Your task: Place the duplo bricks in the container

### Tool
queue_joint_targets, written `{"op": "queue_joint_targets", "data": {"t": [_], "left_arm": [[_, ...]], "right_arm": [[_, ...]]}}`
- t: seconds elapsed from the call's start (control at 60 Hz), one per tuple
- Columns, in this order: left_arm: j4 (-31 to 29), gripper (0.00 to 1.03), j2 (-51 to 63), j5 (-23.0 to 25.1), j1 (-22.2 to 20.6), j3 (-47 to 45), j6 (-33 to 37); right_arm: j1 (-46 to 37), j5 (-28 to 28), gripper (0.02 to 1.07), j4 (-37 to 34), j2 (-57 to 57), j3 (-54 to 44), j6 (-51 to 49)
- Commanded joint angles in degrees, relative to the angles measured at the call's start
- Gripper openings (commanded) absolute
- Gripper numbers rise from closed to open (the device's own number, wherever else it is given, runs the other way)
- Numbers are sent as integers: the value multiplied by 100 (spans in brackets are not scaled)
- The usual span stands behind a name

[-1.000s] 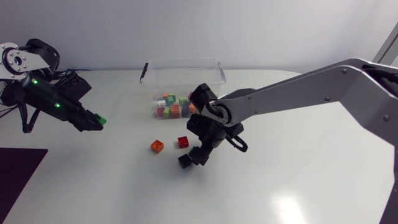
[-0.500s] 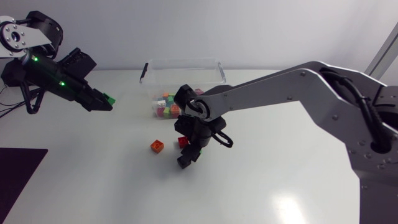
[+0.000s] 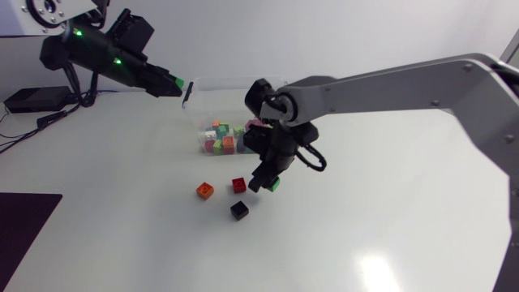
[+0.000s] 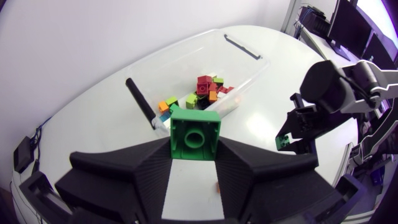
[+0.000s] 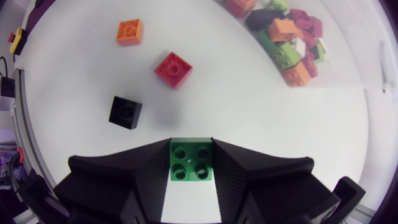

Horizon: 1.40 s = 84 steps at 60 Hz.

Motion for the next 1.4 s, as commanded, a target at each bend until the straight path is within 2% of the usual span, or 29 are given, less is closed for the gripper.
{"op": "queue_joint_targets", "data": {"t": [0.0,0.183,0.35,0.417,0.433,0.45,0.467,0.483,0.533,0.733,0.883,1.05,1.383], "left_arm": [[217,34,433,52,-151,255,-379],[568,35,1084,52,-423,826,-774],[841,38,1620,-62,-485,1283,-1126],[929,55,1796,-238,-511,1380,-1143],[973,65,1831,-317,-528,1380,-1143],[981,69,1848,-352,-537,1380,-1143],[1025,80,1875,-414,-546,1354,-1135],[1052,87,1875,-449,-555,1345,-1135],[1113,98,1875,-545,-572,1283,-1108],[1183,99,1049,-730,-528,580,-818],[718,99,178,-844,-485,-352,-27],[428,98,-472,-844,-449,-1301,500],[366,98,-709,-844,-449,-2716,992]], "right_arm": [[-145,6,24,-166,-400,12,51],[-443,-64,25,-298,-804,197,51],[-637,-161,25,-227,-945,355,78],[-645,-169,25,-122,-1015,425,122],[-645,-161,25,-104,-1024,443,139],[-645,-161,25,-95,-1033,460,148],[-654,-161,25,-69,-1042,504,157],[-654,-169,25,-60,-1050,530,166],[-681,-178,25,-25,-1042,671,218],[-830,-204,25,353,-901,1190,447],[-936,-204,25,625,-602,1673,596],[-988,-204,25,889,-224,2051,746],[-1006,-204,25,1539,119,2350,939]]}}
